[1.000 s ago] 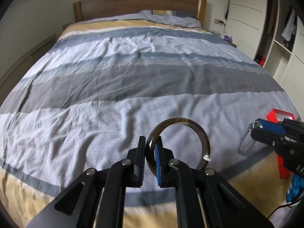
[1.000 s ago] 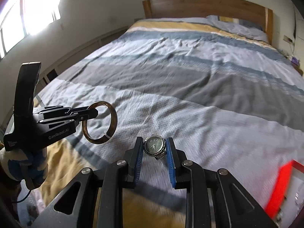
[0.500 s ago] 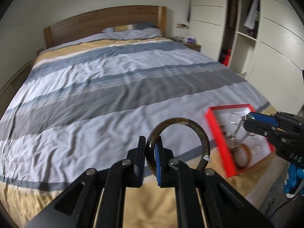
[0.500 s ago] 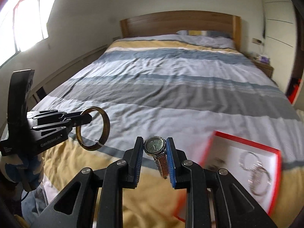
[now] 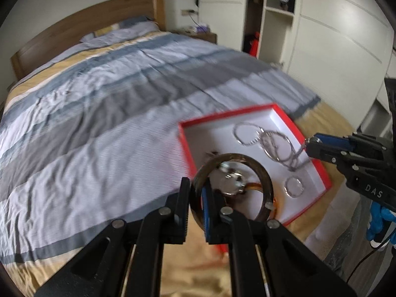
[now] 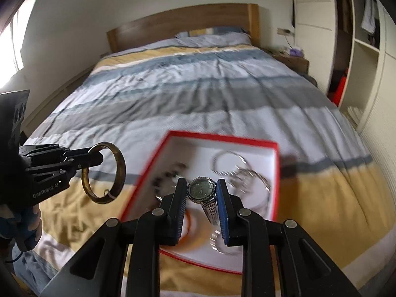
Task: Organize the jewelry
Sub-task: 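Carry amber bangle and wristwatch into the red box and open both tools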
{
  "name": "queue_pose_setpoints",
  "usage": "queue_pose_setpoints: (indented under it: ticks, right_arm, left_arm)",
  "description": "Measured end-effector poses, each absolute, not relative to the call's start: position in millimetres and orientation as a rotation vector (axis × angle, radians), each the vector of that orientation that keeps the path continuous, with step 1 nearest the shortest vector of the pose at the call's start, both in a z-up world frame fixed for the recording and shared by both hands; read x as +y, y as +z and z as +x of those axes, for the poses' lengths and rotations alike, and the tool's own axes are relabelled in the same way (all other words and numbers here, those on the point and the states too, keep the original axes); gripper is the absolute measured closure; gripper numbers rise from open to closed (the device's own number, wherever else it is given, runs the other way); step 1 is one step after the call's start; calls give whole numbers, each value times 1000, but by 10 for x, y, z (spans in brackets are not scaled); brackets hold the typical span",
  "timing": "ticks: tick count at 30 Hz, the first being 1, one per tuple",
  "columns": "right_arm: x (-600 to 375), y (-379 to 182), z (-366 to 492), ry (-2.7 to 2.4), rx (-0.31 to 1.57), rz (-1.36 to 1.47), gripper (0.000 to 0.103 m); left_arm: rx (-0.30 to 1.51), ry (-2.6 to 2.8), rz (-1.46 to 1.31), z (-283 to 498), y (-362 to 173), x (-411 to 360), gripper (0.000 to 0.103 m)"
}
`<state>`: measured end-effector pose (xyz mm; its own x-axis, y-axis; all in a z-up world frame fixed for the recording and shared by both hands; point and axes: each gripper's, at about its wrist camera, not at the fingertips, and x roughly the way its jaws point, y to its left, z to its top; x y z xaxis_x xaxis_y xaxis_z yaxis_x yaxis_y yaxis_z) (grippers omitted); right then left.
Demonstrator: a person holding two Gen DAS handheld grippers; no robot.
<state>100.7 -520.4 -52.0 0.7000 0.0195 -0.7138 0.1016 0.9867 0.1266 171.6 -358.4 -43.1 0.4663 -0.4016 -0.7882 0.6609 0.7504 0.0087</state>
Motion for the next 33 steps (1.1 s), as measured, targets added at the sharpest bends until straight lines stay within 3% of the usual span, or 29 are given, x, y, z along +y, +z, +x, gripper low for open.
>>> queue_pose_setpoints:
  ticks: [12, 25, 30, 33]
  right_arm:
    - [-5446, -1145, 1092, -30, 909, 194, 79]
    - [-5452, -1244, 1104, -29, 953, 154, 78]
    - [-5404, -1174, 1033, -42, 955, 149, 60]
    - [-5393, -1092, 964, -55, 946, 162, 60]
  left_arm:
    - [934, -627, 467, 1786, -1064, -4111, 94]
    - [966, -647, 419, 1901, -1066, -4094, 91]
    - [969, -683, 370, 1830, -904, -3997, 84]
    - [951, -690, 345, 1729, -728, -3880, 81]
